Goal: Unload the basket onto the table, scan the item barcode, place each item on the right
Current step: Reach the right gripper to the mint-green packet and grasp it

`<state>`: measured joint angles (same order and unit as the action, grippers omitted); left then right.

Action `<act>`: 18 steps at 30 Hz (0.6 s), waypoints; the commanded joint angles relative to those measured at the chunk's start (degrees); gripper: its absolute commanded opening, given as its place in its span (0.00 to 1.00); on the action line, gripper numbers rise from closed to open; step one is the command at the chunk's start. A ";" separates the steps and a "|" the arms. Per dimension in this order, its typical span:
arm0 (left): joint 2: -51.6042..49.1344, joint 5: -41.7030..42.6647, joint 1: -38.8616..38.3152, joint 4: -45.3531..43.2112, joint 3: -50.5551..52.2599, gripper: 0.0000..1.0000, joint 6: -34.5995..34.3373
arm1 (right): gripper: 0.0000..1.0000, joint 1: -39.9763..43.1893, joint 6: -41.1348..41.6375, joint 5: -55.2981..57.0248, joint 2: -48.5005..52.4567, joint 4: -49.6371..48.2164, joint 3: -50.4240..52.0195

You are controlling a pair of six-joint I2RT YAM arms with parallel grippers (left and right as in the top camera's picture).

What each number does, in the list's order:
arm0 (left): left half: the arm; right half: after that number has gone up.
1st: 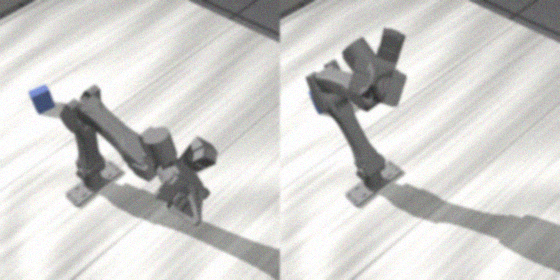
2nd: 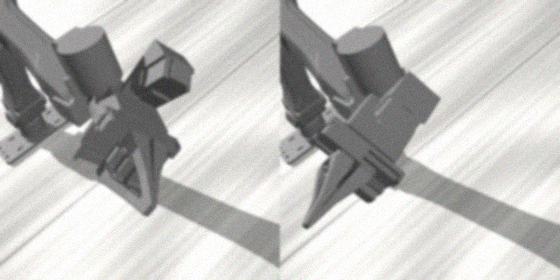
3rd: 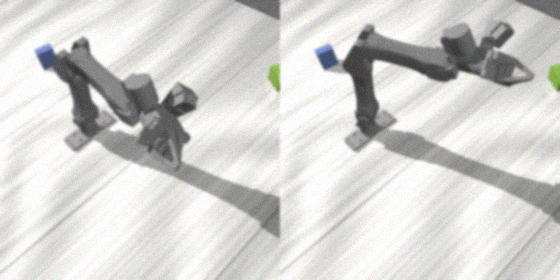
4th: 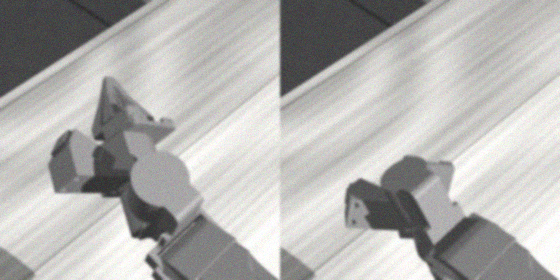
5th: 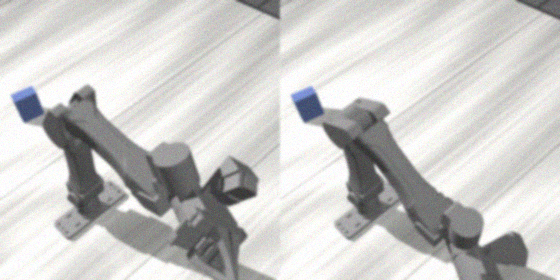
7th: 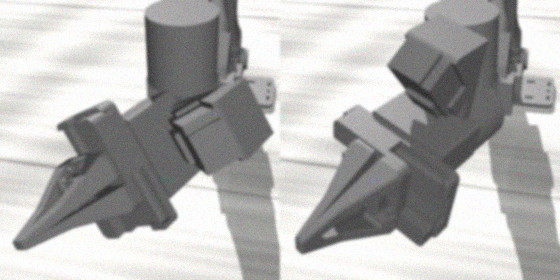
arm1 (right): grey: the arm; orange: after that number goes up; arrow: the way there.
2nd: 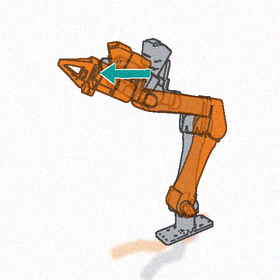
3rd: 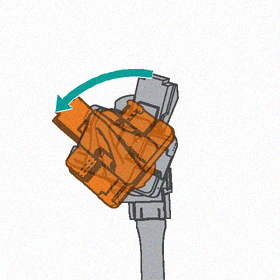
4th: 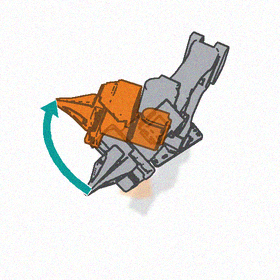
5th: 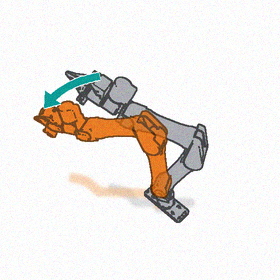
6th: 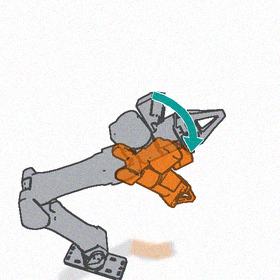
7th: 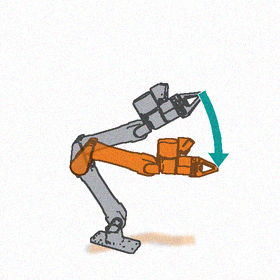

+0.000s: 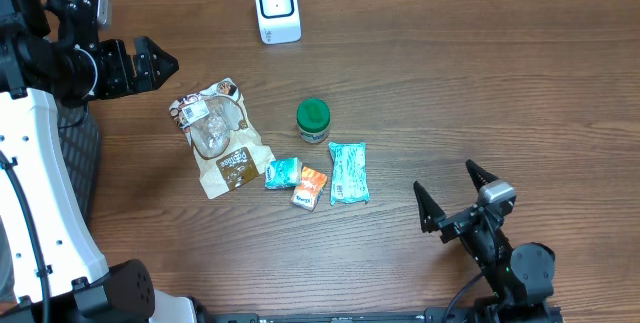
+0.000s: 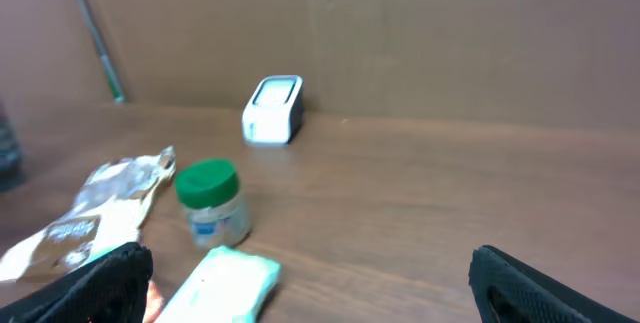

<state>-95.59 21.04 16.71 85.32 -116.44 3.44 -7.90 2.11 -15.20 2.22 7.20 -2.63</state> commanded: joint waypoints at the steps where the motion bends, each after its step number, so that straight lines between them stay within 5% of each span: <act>1: 0.72 1.05 0.04 -0.09 -0.92 1.00 1.29 | 1.00 0.11 1.55 -2.82 6.38 2.75 -10.08; 14: 0.72 1.05 0.04 -0.09 -0.92 0.99 1.29 | 1.00 0.09 0.68 -6.36 54.05 40.87 -54.40; 18: 0.72 1.05 0.04 -0.09 -0.92 1.00 1.29 | 1.00 0.11 0.96 -16.72 68.37 40.92 -60.43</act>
<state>-95.59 21.28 16.71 85.34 -116.51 3.46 -7.90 2.98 -22.39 64.95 51.42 -60.53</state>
